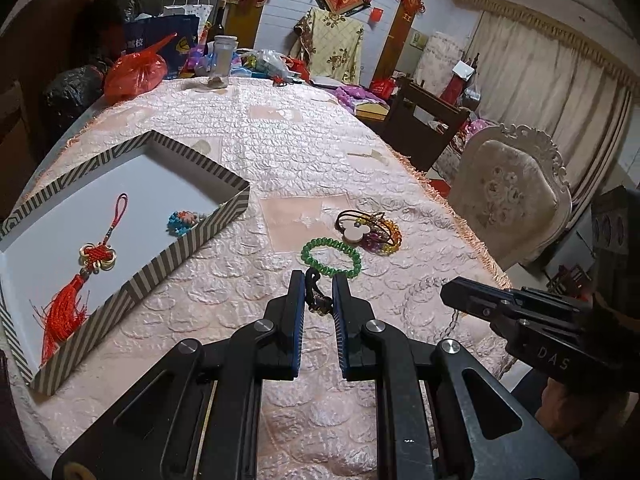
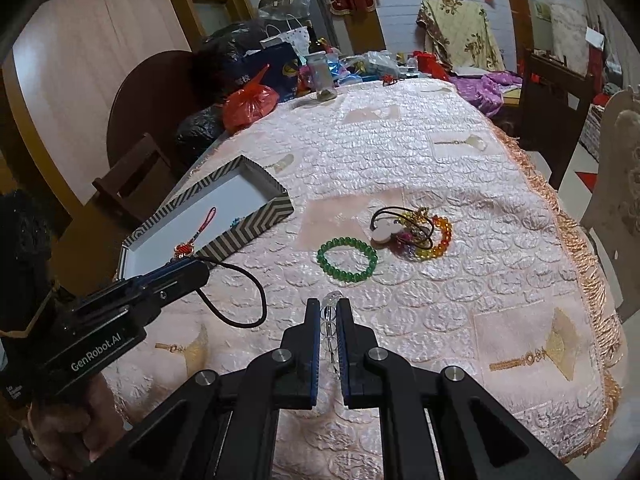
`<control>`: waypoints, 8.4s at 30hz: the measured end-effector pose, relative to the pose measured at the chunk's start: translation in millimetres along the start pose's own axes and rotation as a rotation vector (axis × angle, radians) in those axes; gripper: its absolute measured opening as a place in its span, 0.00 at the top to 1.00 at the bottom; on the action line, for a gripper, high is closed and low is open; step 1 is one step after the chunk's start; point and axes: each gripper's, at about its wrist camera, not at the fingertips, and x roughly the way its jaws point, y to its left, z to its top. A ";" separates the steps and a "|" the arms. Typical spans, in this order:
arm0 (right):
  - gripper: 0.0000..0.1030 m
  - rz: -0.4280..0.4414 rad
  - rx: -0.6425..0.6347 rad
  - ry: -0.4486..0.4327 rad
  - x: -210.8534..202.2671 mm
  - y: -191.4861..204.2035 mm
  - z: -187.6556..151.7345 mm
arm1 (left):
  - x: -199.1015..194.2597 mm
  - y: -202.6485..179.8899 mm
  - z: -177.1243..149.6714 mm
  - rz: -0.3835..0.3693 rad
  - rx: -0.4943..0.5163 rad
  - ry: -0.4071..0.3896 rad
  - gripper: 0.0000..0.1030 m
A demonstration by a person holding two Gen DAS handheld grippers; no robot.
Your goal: Organize jewelry
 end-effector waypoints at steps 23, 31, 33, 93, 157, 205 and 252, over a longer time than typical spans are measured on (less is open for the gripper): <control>0.93 -0.020 -0.068 0.054 29.9 30.2 17.1 | -1.2 45.1 2.4 0.055 -0.068 -0.013 0.88; 0.93 -0.013 -0.102 0.066 47.5 49.2 33.3 | -7.0 78.4 9.5 0.079 -0.126 -0.033 0.88; 0.93 -0.007 -0.113 0.068 53.4 54.8 38.8 | -10.8 89.6 13.1 0.094 -0.144 -0.045 0.88; 0.68 0.032 -0.114 0.091 141.5 51.5 68.3 | 8.0 149.2 14.8 0.412 -0.224 0.002 0.39; 0.65 -0.066 -0.254 0.074 161.6 -50.2 57.1 | 106.6 5.1 -27.8 0.075 0.105 0.162 0.93; 0.67 -0.038 0.017 -0.047 26.8 -48.6 -6.1 | 23.2 -18.4 6.6 -0.005 0.101 0.023 0.94; 0.67 -0.088 -0.065 0.039 38.6 2.6 3.2 | 66.1 62.0 -26.3 0.094 0.035 0.193 0.72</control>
